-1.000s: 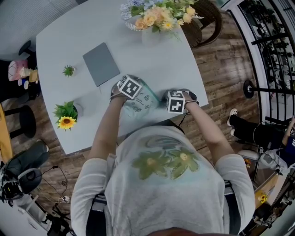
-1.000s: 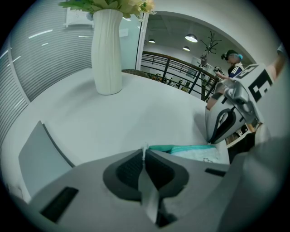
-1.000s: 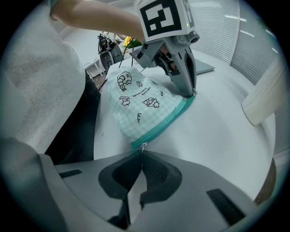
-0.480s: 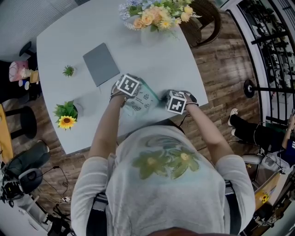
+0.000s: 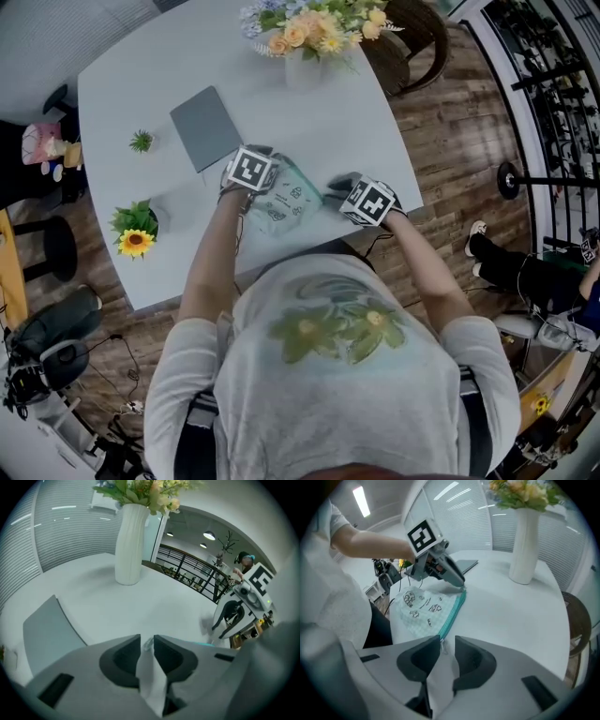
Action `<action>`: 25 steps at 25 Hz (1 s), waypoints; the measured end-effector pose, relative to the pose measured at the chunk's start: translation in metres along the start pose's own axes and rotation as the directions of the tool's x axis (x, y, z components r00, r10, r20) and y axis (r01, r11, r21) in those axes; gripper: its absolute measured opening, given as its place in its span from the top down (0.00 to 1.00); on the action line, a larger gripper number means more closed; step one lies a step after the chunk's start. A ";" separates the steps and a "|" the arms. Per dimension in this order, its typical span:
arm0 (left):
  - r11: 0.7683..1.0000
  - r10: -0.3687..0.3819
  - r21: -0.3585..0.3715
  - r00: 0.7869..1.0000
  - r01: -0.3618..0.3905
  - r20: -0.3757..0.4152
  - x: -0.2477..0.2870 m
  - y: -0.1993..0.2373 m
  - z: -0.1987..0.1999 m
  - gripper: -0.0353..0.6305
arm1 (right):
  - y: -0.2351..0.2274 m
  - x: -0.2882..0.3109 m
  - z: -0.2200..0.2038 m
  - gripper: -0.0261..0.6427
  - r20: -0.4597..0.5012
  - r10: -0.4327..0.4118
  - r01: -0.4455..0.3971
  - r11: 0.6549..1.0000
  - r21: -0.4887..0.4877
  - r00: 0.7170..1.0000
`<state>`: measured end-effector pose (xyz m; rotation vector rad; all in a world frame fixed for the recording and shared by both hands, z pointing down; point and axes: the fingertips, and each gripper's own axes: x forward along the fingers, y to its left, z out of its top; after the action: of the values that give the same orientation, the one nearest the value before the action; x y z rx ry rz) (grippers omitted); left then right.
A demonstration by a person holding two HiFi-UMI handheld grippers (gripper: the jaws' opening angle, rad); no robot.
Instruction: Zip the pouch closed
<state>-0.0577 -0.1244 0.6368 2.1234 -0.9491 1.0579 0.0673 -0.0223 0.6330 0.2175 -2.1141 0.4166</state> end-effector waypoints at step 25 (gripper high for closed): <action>0.978 0.192 -0.174 0.833 -0.116 0.518 -0.163 -0.076 0.044 0.89 | 0.010 -0.140 0.112 0.93 0.563 -0.466 0.252 0.873 0.417 0.682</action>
<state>-0.0494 -0.0584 0.4638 2.2965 -1.4282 0.4394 0.0535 -0.0558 0.4571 1.1022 -2.5846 0.4695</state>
